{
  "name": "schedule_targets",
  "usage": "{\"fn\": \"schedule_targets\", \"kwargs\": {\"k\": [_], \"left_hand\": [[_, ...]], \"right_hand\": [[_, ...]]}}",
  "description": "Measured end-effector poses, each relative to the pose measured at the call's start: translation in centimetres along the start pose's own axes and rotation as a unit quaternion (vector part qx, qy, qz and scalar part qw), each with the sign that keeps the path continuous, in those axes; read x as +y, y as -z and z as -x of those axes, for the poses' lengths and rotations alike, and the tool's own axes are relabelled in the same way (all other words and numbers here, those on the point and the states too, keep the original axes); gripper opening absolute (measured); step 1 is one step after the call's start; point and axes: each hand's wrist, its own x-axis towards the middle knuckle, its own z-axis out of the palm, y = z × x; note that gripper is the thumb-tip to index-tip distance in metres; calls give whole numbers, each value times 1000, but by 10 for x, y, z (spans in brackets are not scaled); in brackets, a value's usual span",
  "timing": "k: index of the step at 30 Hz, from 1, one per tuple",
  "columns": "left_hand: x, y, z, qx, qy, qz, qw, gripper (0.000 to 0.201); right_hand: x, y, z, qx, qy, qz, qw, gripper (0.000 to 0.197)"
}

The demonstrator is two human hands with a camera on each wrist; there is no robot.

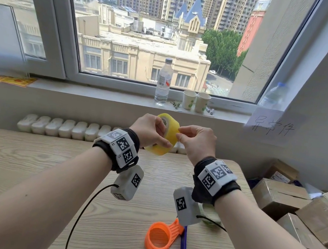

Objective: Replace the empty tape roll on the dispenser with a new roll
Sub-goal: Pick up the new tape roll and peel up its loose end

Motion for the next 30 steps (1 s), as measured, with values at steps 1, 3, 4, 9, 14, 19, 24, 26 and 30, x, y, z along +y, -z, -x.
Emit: {"fn": "schedule_targets", "kwargs": {"k": [1,3,4,9,14,19,24,26,30], "left_hand": [[0,-1,0,0,-2,-6,1000,33],[2,-2,0,2,-8,-17,1000,34],[3,-2,0,5,-11,-22,1000,34],[7,-3,0,22,-21,-26,999,35],[3,-1,0,27,-16,-6,999,34],[1,-4,4,16,-45,11,999,31],[-1,-7,3,-3,-56,16,998,31],[-3,-2,3,-22,-44,-6,999,36],[-14,14,1,31,-24,-92,995,60]], "right_hand": [[1,0,0,2,0,2,1000,15],[1,0,0,5,-1,1,1000,13],[0,0,1,7,-3,2,1000,11],[-1,1,-1,26,-17,-5,1000,3],[1,0,-4,8,-13,-14,1000,11],[7,2,-17,-64,-137,-164,975,32],[6,7,-21,-110,-190,-221,950,18],[5,10,-21,-111,-206,-233,944,16],[7,15,-17,-148,-225,-234,934,31]]}}
